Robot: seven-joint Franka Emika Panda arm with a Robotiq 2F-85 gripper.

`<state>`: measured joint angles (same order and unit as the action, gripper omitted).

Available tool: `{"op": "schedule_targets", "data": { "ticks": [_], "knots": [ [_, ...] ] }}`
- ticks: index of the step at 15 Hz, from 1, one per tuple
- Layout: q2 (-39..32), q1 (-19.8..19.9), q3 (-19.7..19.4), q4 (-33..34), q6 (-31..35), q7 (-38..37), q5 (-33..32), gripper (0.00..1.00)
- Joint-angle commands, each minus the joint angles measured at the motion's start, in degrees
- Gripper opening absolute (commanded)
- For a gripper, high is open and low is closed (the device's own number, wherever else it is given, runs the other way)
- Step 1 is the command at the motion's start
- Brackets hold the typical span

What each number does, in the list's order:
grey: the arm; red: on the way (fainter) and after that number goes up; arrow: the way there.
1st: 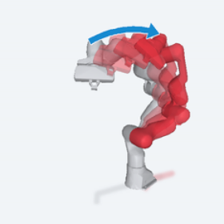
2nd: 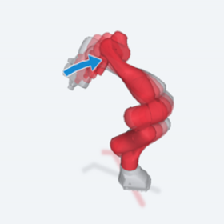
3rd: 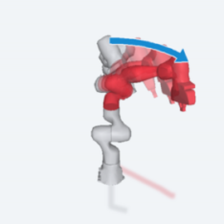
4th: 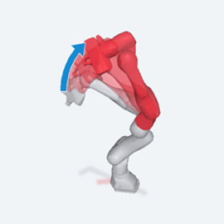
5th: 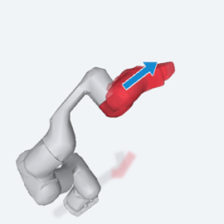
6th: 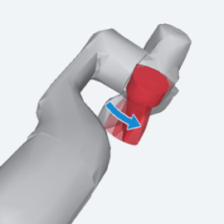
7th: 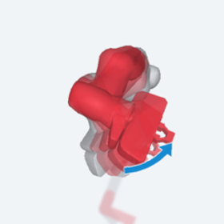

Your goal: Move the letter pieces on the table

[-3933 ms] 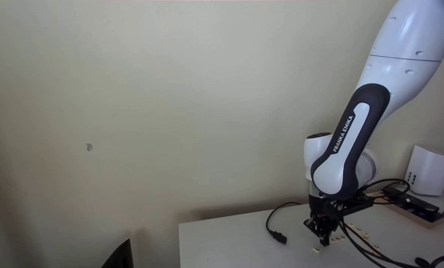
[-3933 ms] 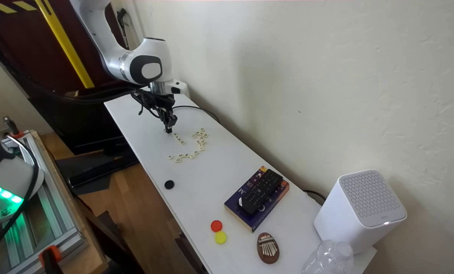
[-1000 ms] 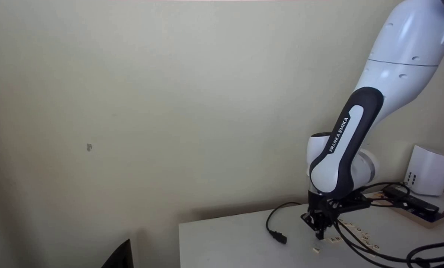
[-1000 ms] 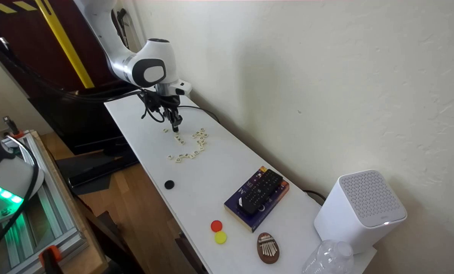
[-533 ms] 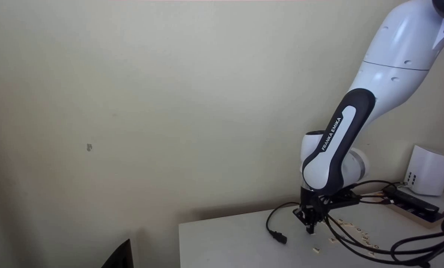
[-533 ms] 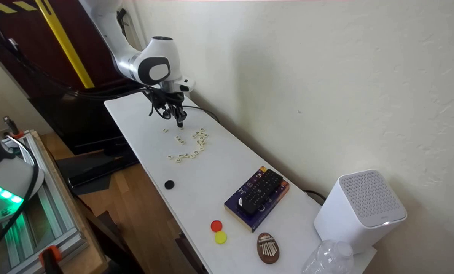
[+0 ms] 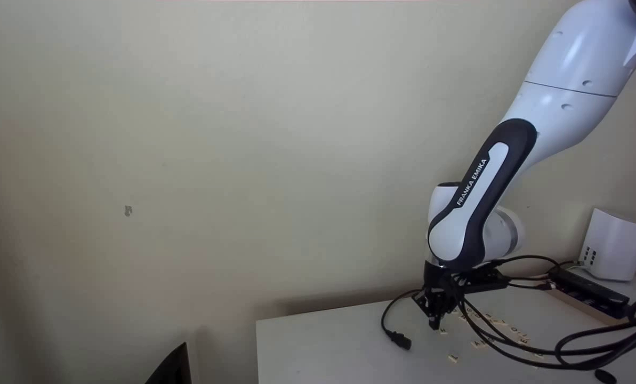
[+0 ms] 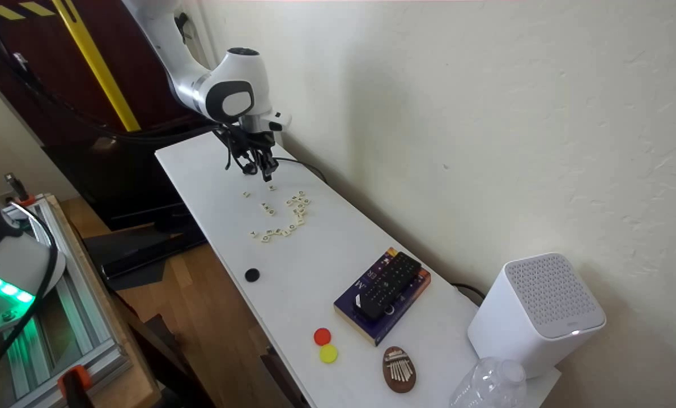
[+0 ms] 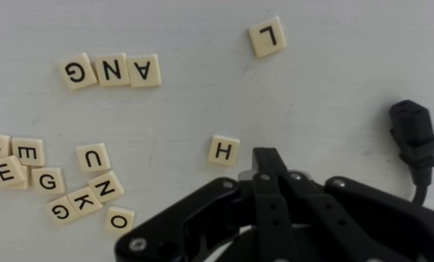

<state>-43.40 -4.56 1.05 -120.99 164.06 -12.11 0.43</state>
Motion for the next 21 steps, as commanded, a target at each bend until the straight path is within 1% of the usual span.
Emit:
{"op": "schedule_targets", "data": {
  "ticks": [1,3,6,8,14,16,21],
  "knots": [
    [4.3,2.4,2.5,-4.2,-1.8,3.4,2.4,0.00],
    [4.8,3.8,4.2,-4.5,-5.1,6.1,2.2,0.00],
    [4.8,4.2,5.4,-4.0,-9.6,8.7,2.1,0.00],
    [4.8,4.1,5.7,-3.6,-12.0,10.0,1.9,0.00],
    [3.2,3.4,4.8,-1.9,-17.3,10.8,1.7,0.00],
    [2.7,3.2,4.5,-1.4,-18.0,10.5,1.7,0.00],
    [1.3,3.4,4.2,-0.8,-16.5,10.4,1.9,0.00]
  ]
}}
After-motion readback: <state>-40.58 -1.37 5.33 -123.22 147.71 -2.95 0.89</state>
